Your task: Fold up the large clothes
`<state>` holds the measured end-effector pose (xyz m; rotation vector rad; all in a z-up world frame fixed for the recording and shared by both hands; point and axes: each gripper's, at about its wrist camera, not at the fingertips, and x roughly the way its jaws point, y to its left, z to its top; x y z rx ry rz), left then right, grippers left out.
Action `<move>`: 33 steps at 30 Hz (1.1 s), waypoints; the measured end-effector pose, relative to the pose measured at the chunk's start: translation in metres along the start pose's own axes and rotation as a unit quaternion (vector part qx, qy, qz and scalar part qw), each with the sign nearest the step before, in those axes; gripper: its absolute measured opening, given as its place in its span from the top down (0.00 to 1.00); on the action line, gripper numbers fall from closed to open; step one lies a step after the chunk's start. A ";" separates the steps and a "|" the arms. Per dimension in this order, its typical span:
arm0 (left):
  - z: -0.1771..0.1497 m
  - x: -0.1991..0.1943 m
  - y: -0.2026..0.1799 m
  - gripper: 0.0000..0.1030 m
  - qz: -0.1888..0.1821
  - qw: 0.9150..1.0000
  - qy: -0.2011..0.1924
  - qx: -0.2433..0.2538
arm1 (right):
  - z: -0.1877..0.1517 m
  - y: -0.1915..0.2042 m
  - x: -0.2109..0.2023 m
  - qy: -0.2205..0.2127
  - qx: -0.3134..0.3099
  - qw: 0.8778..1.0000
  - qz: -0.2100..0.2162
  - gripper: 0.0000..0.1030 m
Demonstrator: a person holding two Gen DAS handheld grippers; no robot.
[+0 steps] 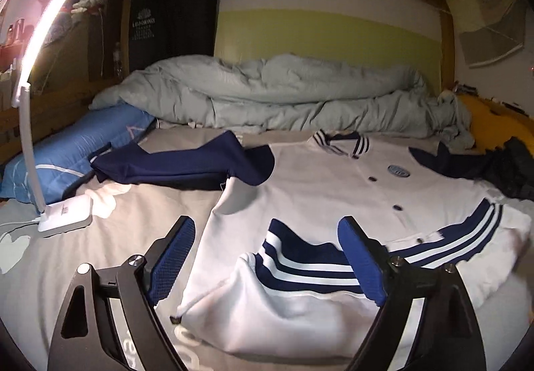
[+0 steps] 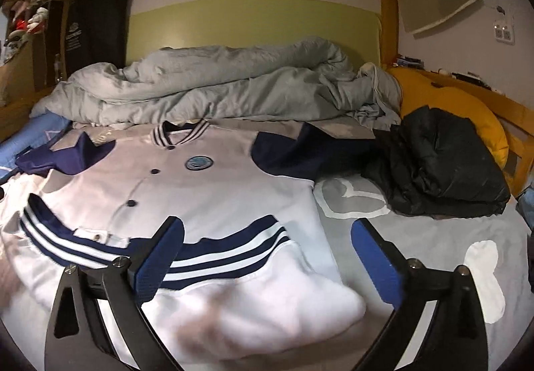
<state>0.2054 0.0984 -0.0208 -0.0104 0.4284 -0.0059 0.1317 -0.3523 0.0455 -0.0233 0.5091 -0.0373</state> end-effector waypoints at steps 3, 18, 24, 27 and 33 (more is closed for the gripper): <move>0.007 -0.021 -0.003 0.14 -0.003 1.000 -0.017 -0.019 | 0.003 0.008 -0.018 -0.013 -0.004 1.000 0.007 0.02; 0.040 -0.107 -0.049 0.00 0.002 0.995 -0.097 -0.007 | 0.011 0.031 -0.078 -0.048 0.019 0.997 0.052 0.01; 0.041 -0.112 -0.064 0.00 0.003 0.994 -0.110 0.022 | 0.019 0.041 -0.093 -0.067 0.011 0.996 0.063 0.01; 0.038 -0.109 -0.069 0.00 0.008 0.994 -0.092 0.057 | 0.017 0.043 -0.096 -0.069 -0.009 0.996 0.052 0.01; 0.031 -0.122 -0.072 0.00 0.000 0.994 -0.088 0.069 | 0.018 0.037 -0.091 -0.040 0.026 0.996 0.075 0.01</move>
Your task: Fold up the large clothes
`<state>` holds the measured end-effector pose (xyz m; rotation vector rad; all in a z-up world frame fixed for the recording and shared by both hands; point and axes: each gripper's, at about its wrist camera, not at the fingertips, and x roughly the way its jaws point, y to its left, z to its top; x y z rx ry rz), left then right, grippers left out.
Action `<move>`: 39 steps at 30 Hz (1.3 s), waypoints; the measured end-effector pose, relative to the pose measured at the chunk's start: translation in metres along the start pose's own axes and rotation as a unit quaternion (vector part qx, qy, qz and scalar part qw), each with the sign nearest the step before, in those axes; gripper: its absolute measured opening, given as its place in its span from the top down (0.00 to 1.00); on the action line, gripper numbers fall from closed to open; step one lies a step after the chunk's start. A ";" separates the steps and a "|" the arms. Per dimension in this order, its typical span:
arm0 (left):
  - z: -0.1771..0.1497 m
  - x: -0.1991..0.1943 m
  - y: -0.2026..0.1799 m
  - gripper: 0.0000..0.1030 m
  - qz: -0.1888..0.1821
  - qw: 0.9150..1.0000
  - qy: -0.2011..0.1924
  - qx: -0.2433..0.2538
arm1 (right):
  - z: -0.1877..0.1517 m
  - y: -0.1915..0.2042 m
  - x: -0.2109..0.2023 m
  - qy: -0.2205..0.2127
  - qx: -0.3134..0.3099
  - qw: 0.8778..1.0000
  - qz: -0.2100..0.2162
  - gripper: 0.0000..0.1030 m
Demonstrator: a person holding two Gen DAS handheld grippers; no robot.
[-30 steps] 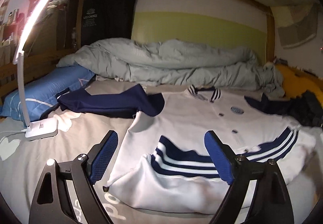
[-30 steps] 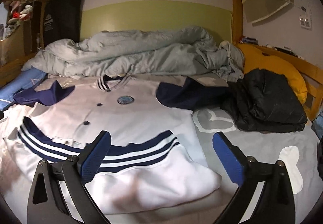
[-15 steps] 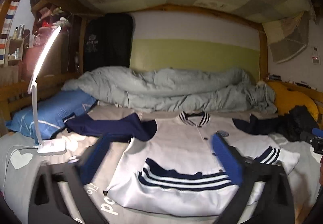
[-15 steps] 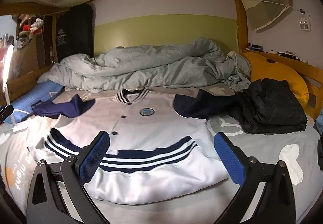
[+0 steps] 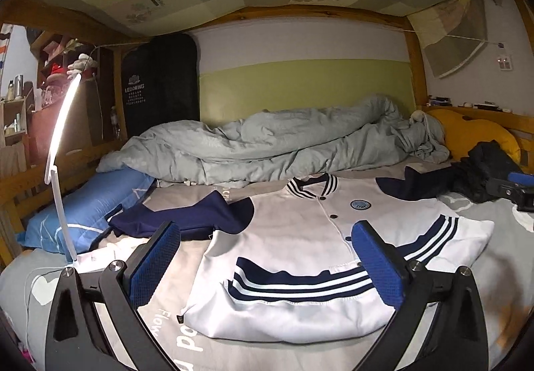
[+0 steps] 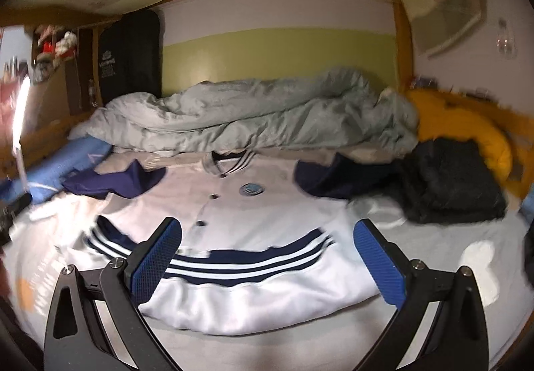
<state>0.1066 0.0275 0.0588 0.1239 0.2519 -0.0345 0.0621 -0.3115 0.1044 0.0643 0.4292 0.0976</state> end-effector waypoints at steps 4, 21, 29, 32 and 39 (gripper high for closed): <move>-0.008 0.003 -0.004 0.00 -0.008 1.000 0.015 0.008 | 0.000 0.007 0.000 0.006 0.000 1.000 0.019 0.01; -0.098 0.079 -0.054 0.09 -0.113 0.970 0.163 0.139 | -0.072 0.040 0.052 0.122 -0.209 0.970 0.038 0.01; -0.131 0.117 -0.076 0.09 -0.134 0.937 0.249 0.207 | -0.114 0.065 0.089 0.180 -0.320 0.929 0.034 0.02; -0.134 0.122 -0.072 0.09 -0.132 0.934 0.256 0.210 | -0.119 0.063 0.101 0.192 -0.341 0.920 0.013 0.02; -0.132 0.138 -0.042 0.22 -0.091 0.945 0.247 0.195 | -0.113 0.049 0.118 0.212 -0.322 0.922 -0.003 0.03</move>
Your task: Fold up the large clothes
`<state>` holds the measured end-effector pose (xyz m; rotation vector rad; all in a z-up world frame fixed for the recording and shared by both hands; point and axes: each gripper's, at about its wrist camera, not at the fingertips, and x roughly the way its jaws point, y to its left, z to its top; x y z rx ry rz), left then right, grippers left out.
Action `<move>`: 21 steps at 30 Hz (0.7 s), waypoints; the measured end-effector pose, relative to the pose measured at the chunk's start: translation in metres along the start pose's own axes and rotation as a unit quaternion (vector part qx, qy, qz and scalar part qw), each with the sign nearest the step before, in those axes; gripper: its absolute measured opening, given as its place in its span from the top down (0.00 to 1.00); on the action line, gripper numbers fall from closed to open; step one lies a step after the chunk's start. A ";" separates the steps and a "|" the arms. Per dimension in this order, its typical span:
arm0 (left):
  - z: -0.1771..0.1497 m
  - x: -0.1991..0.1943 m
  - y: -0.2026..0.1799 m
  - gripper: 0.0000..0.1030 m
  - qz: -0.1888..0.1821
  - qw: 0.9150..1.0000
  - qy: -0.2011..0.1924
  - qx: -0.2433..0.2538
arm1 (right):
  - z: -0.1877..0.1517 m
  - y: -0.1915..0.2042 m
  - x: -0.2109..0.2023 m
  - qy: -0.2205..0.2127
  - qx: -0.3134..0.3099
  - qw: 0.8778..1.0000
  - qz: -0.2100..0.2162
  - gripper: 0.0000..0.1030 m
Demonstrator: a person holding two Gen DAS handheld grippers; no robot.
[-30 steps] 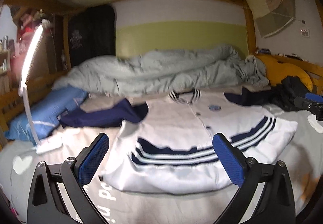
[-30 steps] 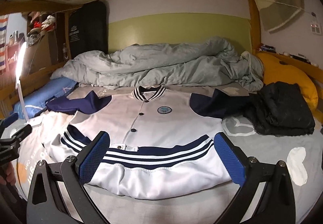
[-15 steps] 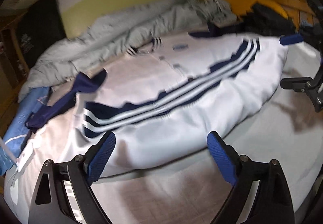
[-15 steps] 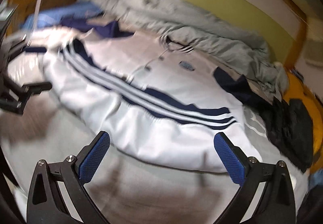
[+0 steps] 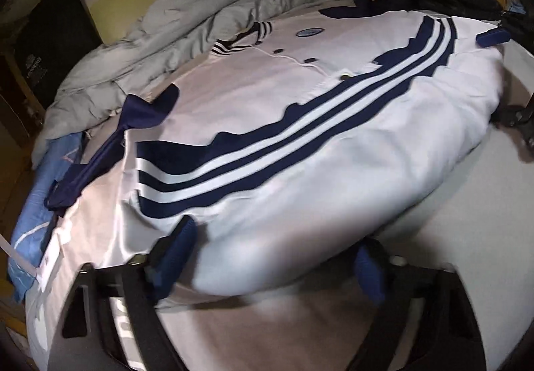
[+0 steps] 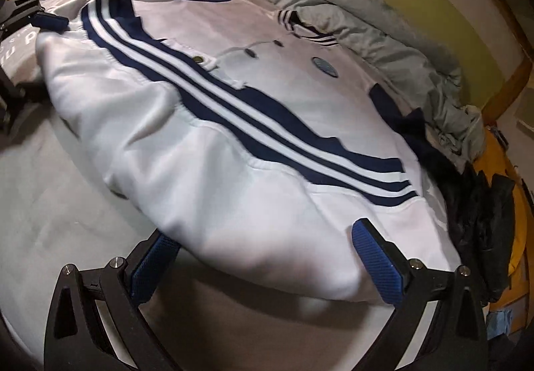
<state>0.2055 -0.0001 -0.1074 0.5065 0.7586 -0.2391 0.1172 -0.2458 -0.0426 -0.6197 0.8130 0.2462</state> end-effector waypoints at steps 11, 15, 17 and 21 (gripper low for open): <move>-0.013 0.002 0.011 0.32 0.035 0.999 0.006 0.010 | -0.012 -0.040 0.011 0.045 0.029 0.998 -0.030 0.13; -0.017 -0.003 0.011 0.32 0.046 0.999 0.004 0.017 | -0.019 -0.056 0.009 0.046 0.060 0.996 -0.044 0.30; -0.019 -0.007 0.008 0.32 0.062 0.998 0.001 0.029 | -0.021 -0.058 0.007 0.044 0.066 0.996 -0.037 0.37; -0.024 -0.015 0.015 0.20 0.087 0.996 0.001 0.024 | -0.026 -0.053 0.006 0.045 0.050 0.996 -0.054 0.43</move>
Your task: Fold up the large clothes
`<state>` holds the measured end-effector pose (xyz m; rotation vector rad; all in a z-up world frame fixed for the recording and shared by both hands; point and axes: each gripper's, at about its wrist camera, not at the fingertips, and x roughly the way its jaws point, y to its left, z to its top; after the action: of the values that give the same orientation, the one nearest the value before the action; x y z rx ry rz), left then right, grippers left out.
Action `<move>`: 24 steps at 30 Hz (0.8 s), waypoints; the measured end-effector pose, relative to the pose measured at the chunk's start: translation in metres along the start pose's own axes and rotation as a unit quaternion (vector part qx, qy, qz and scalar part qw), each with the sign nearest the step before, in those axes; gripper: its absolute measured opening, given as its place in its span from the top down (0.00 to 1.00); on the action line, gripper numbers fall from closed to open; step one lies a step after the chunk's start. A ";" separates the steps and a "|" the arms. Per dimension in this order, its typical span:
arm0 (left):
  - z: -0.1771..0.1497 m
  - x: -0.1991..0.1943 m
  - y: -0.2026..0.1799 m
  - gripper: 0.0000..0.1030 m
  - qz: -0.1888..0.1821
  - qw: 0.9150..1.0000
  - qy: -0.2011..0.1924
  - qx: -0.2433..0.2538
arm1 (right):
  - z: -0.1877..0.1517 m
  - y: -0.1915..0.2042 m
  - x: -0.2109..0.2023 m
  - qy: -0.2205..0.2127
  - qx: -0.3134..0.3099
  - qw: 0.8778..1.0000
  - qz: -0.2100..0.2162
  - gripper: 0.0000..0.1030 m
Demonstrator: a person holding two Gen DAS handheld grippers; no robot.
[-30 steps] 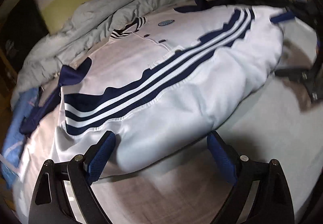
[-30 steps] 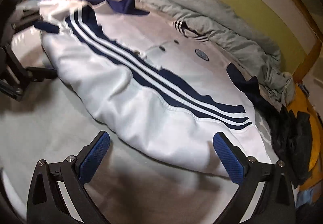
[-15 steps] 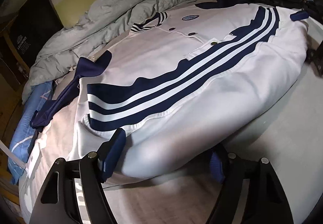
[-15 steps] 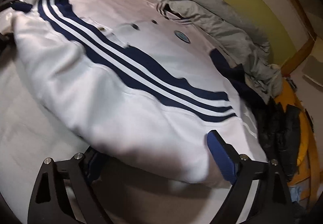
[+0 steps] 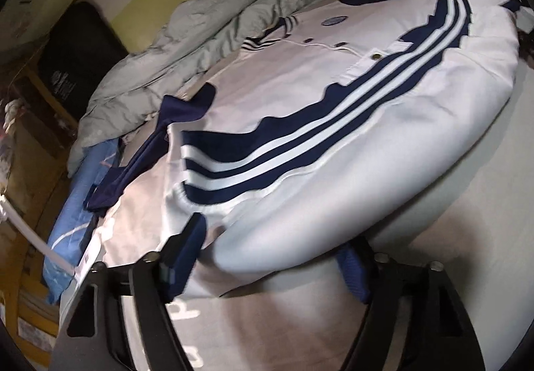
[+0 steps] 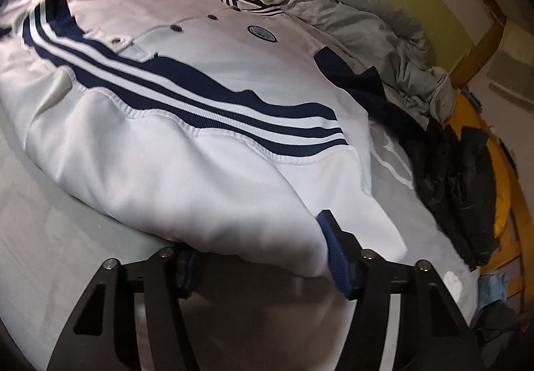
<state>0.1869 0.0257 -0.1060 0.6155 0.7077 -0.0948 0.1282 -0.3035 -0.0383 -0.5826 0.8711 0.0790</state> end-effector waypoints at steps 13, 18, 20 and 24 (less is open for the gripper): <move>-0.001 0.028 0.032 0.35 -0.042 0.998 -0.001 -0.056 | 0.002 -0.005 0.010 -0.007 0.016 1.000 -0.012 0.40; 0.000 0.020 0.040 0.73 -0.063 0.994 -0.012 -0.090 | 0.006 -0.013 0.016 -0.017 0.057 0.998 0.027 0.71; -0.001 0.007 0.046 0.76 -0.063 0.991 -0.025 -0.113 | 0.007 -0.017 0.015 -0.015 0.079 0.996 0.032 0.78; -0.010 -0.013 0.056 0.81 -0.097 0.984 -0.022 -0.148 | 0.004 -0.029 -0.007 -0.024 0.126 0.991 0.047 0.81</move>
<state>0.1869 0.0754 -0.0761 0.2585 0.7207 -0.1790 0.1347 -0.3249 -0.0179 -0.3029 0.8453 0.0668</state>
